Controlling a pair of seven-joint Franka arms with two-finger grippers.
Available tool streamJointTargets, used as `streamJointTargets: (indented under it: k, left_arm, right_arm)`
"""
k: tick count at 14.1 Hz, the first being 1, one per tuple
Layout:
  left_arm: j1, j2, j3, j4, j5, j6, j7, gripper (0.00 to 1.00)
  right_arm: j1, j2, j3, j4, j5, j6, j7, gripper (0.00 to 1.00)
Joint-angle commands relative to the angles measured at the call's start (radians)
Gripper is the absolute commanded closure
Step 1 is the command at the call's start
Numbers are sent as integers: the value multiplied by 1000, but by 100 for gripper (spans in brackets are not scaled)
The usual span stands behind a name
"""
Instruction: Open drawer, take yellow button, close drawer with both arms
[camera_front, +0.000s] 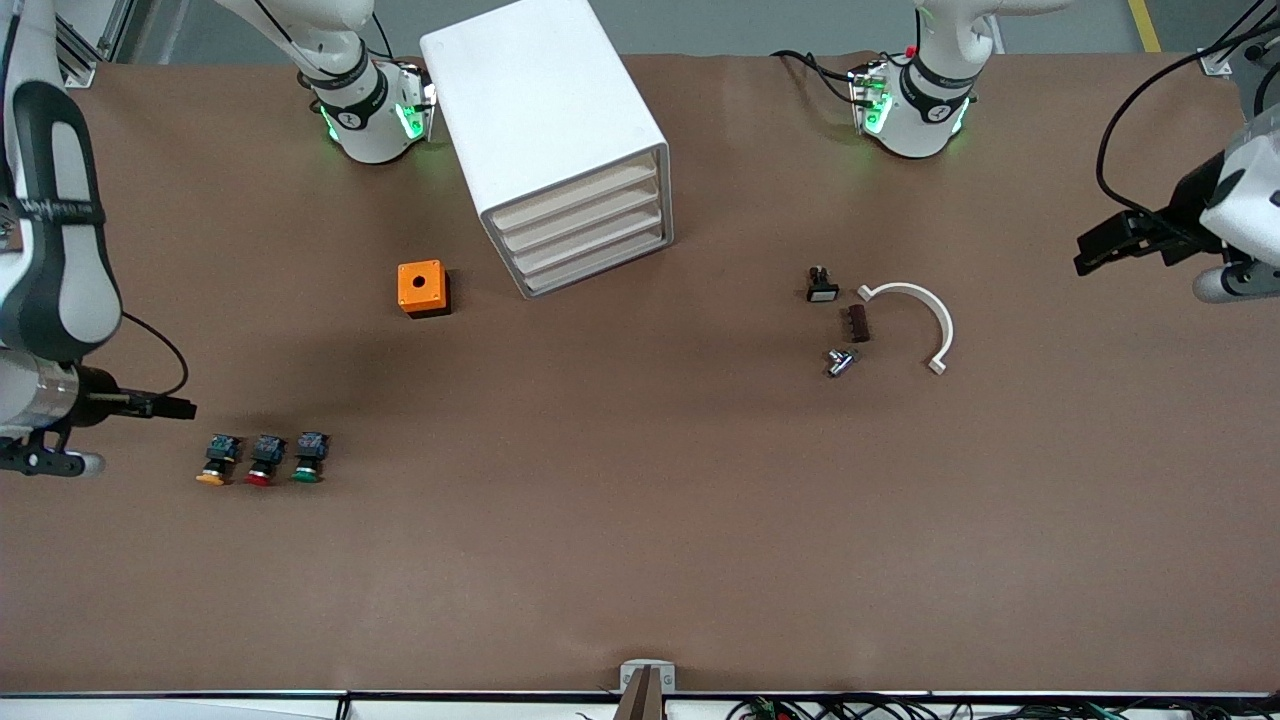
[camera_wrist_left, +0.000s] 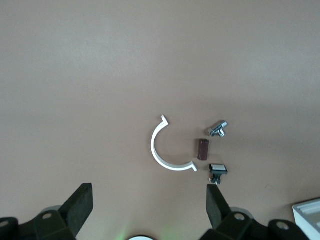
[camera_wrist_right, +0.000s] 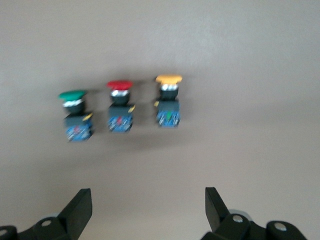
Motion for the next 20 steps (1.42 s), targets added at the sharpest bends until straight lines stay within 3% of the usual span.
streamJointTargets:
  k: [1, 6, 10, 16, 20]
  left_arm:
    - [51, -92, -70, -87, 18, 4, 18, 0]
    - [51, -117, -69, -95, 18, -9, 27, 0]
    - [51, -119, -64, -91, 18, -22, 29, 0]
    - [52, -119, -63, -88, 17, -15, 27, 0]
    - [61, -119, -61, -88, 18, -13, 27, 0]
  right_arm:
    - [38, -134, 4, -33, 0, -95, 76, 0]
    - [89, -223, 4, -6, -12, -148, 83, 0]
    - [91, -211, 0, 128, -9, -231, 81, 0]
    - [94, -225, 0, 114, 3, -318, 139, 0]
    - [100, -303, 4, 106, 8, -340, 141, 0]
